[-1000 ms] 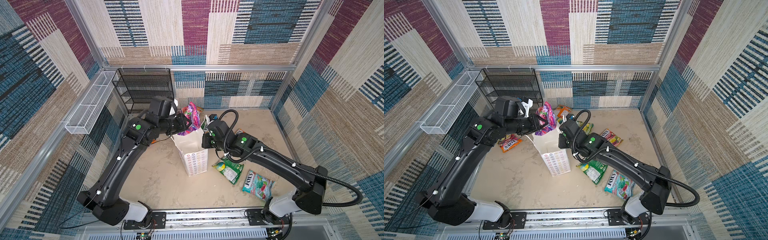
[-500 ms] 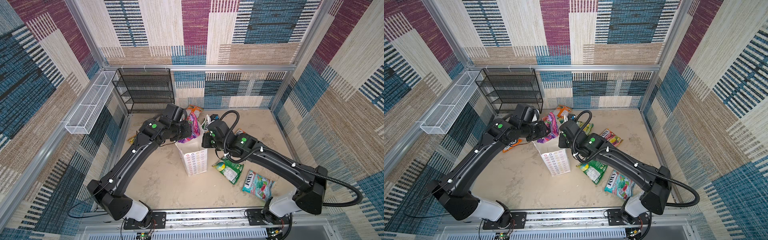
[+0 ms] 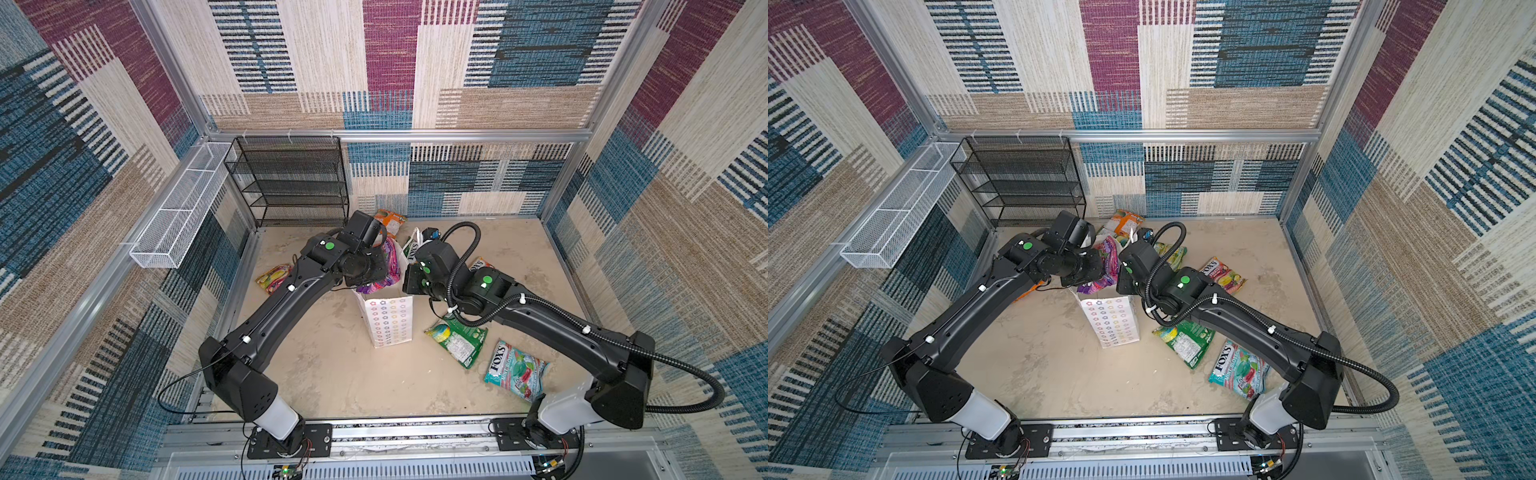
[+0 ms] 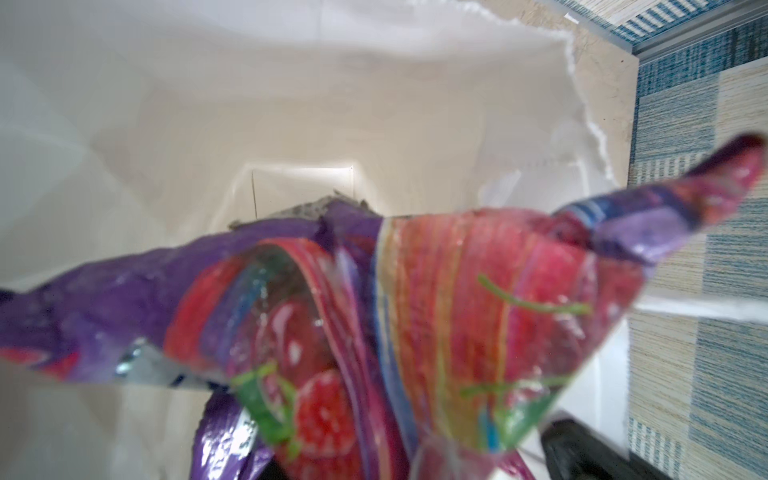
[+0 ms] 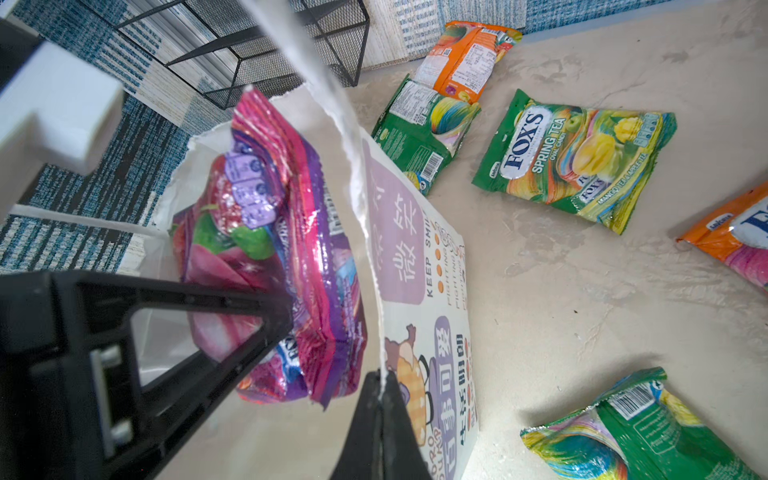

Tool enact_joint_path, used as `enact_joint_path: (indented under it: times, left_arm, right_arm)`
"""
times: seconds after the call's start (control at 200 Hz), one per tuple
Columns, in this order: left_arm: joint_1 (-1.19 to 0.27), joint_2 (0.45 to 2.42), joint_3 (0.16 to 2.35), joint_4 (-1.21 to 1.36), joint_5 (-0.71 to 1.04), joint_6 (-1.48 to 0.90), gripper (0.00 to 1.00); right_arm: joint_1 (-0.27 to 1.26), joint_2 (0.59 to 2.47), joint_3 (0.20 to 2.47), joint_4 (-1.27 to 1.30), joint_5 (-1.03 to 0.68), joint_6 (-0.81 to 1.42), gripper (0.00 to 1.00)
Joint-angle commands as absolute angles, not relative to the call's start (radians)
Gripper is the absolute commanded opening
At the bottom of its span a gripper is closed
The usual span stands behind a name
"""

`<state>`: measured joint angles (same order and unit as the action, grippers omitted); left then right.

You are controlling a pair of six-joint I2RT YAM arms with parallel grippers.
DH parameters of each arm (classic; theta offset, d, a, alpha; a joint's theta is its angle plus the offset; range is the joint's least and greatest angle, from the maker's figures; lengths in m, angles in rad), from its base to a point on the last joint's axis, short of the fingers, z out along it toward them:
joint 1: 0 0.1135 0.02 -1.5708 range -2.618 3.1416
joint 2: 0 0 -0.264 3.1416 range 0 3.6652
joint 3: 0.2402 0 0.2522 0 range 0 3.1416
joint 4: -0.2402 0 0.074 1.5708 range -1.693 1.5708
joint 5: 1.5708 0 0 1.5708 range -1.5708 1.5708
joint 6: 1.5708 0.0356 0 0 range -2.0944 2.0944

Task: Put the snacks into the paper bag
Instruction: 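Open the left gripper to drop the purple packet into the bag, then withdraw the left gripper from the bag toward the pink Fox's fruits packet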

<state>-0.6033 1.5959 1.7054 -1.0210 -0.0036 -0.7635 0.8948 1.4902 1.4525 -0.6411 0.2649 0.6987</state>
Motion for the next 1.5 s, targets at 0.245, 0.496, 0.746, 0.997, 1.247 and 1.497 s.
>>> enact_joint_path:
  times: [0.245, 0.496, 0.746, 0.997, 1.247, 1.497]
  left_arm:
    - [-0.604, 1.678, 1.737, -1.045, -0.069, -0.767, 0.35]
    - [-0.603, 1.732, 1.751, -1.047, -0.111, -0.766, 0.43]
    - [-0.603, 1.738, 1.848, -1.082, -0.077, -0.750, 0.58]
    - [-0.597, 1.659, 1.983, -1.098, -0.007, -0.667, 0.93]
    - [-0.559, 1.582, 2.154, -1.135, 0.051, -0.568, 0.99]
    - [-0.471, 1.383, 2.080, -1.193, -0.154, -0.471, 0.99]
  right_arm:
    - [0.894, 1.496, 1.437, -0.592, 0.273, 0.729, 0.00]
    - [0.894, 1.495, 1.433, -0.581, 0.279, 0.737, 0.00]
    - [0.895, 1.503, 1.432, -0.583, 0.305, 0.747, 0.00]
    - [0.894, 1.506, 1.421, -0.586, 0.318, 0.760, 0.00]
    - [0.894, 1.512, 1.436, -0.618, 0.334, 0.786, 0.00]
    - [0.894, 1.525, 1.455, -0.646, 0.347, 0.799, 0.00]
